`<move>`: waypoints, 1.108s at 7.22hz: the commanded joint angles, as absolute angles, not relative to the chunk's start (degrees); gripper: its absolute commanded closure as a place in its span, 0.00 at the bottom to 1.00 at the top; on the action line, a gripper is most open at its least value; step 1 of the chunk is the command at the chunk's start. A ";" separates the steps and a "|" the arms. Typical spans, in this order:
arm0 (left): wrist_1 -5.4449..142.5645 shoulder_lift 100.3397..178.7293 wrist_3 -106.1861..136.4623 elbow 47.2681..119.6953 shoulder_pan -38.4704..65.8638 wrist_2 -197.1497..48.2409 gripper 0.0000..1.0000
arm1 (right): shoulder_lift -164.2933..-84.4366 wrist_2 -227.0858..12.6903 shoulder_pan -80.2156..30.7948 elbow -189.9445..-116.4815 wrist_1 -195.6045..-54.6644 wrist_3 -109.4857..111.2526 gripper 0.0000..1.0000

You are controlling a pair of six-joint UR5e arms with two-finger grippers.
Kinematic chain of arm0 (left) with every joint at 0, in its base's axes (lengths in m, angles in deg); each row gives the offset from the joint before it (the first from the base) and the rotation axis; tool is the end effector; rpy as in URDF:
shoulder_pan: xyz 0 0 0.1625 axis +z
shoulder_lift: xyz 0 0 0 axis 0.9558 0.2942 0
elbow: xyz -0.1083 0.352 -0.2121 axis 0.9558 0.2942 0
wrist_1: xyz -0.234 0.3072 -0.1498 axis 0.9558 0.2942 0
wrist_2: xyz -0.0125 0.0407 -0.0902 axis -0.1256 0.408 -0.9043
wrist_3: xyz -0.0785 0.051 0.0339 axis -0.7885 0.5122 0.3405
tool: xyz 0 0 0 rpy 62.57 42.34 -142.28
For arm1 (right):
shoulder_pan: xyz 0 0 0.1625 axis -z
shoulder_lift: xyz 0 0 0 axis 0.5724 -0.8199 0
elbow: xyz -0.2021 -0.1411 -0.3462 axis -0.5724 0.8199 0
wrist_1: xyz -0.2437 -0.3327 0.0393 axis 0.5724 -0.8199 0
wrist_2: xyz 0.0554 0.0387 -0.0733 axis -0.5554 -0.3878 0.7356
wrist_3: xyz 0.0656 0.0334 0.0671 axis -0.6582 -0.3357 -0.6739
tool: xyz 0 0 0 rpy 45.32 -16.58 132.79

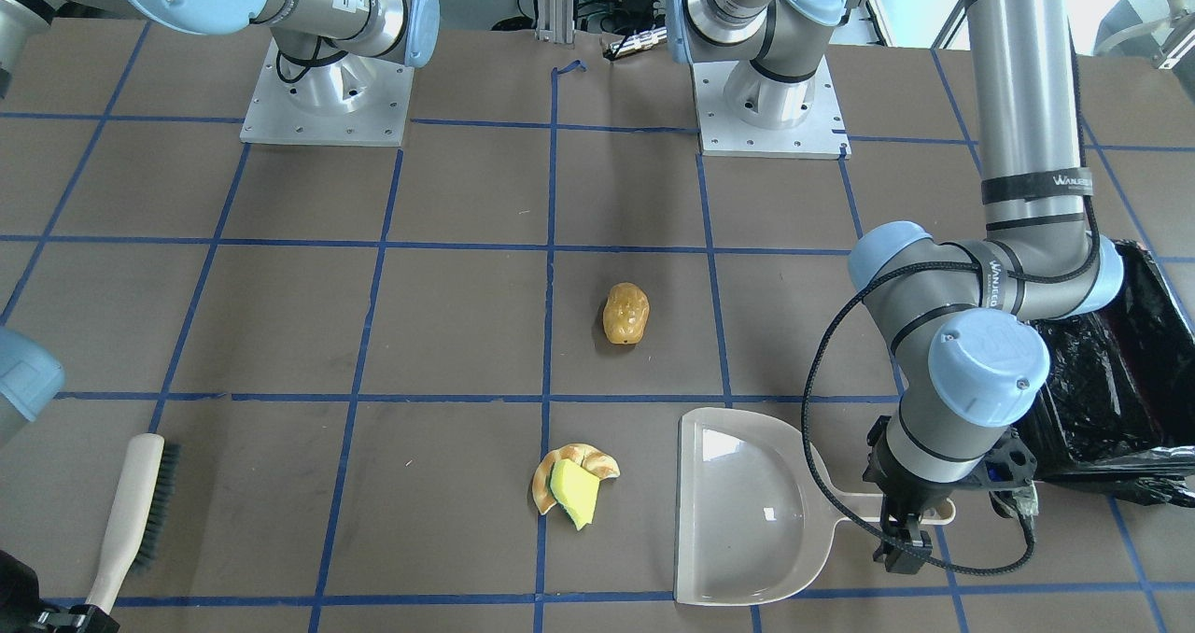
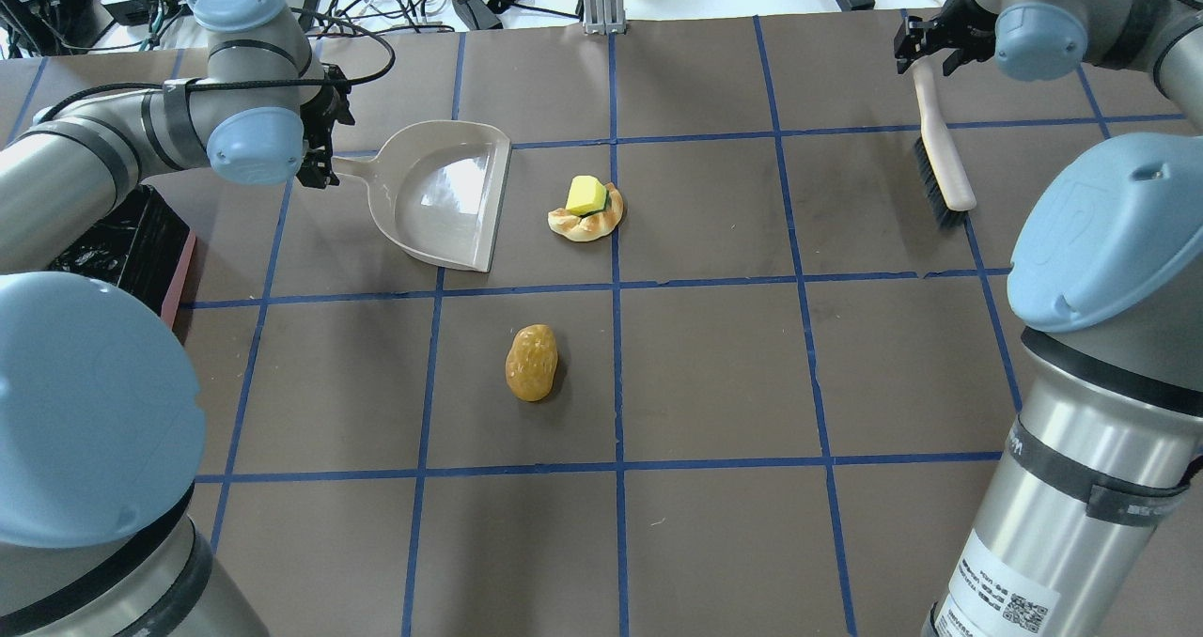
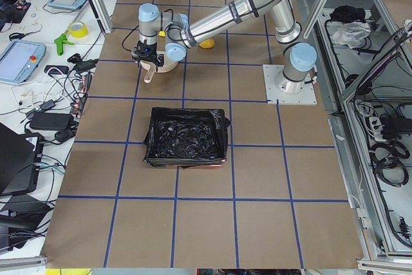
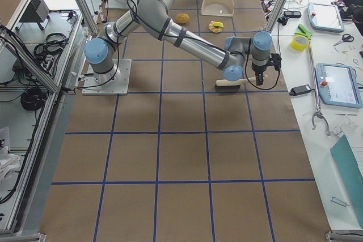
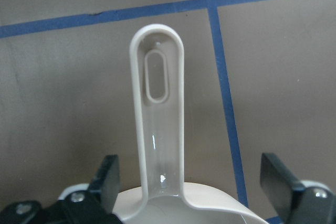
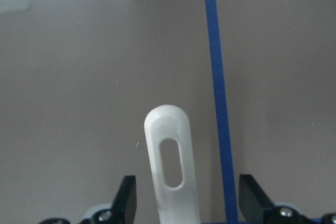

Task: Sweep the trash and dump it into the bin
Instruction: 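Hold the dustpan with the left gripper while the right gripper lifts the brush toward it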

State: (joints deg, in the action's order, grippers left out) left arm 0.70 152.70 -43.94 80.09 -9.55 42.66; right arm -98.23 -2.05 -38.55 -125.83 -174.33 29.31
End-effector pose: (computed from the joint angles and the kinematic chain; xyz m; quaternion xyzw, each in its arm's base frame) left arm -0.0323 -0.6959 0.2441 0.6516 -0.7507 0.1084 0.0129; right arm -0.0845 -0.8013 0.2385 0.0314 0.9896 -0.1354 0.0359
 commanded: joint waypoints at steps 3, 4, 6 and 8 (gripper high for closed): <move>0.80 153.42 -44.84 80.32 -9.55 48.15 0.08 | -97.36 -2.44 -38.56 -125.78 -175.92 29.34 0.36; 0.80 153.69 -46.32 80.40 -9.55 47.63 0.23 | -97.45 -2.44 -38.56 -125.78 -175.83 29.34 0.38; 0.71 153.78 -47.48 80.58 -9.55 47.36 0.71 | -97.62 -2.44 -38.56 -125.78 -175.74 29.69 0.67; 0.62 152.99 -46.87 80.67 -9.55 42.22 1.00 | -97.71 -2.35 -38.56 -125.87 -175.04 29.69 0.88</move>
State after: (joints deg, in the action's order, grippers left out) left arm 0.67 153.56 -47.28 80.65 -9.55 46.01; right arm -97.62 -2.42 -38.55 -125.84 -175.37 29.65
